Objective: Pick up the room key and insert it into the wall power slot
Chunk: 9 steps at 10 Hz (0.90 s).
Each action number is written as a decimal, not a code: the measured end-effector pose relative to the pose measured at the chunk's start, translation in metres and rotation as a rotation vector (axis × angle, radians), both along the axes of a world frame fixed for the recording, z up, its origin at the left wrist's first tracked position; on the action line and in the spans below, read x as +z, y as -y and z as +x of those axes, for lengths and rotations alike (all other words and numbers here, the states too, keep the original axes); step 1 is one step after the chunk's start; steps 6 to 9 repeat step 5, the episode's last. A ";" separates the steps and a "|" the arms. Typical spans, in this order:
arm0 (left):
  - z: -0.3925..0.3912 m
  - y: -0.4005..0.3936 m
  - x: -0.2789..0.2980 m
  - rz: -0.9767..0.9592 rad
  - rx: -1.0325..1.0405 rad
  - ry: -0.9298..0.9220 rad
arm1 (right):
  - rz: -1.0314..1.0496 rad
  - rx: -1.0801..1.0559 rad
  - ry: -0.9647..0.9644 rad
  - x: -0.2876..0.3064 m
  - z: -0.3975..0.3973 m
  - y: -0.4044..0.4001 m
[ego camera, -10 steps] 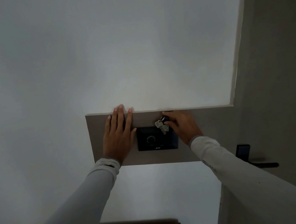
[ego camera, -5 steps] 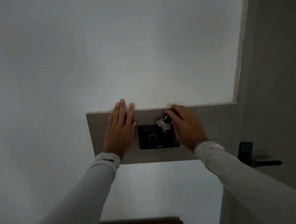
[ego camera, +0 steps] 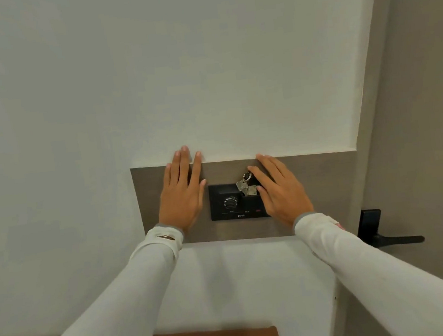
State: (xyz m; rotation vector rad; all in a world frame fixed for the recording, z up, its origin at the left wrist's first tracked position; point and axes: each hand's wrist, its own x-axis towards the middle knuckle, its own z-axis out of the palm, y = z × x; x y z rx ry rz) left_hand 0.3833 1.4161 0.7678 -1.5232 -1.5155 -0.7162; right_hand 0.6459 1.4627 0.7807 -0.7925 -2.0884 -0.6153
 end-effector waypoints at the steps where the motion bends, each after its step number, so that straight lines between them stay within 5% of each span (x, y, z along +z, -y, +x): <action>1: 0.000 -0.002 -0.001 -0.006 -0.007 0.005 | -0.002 0.004 0.005 0.001 0.002 0.001; 9: 0.013 0.023 0.010 -0.020 0.010 -0.020 | -0.038 -0.082 0.182 0.030 0.008 0.010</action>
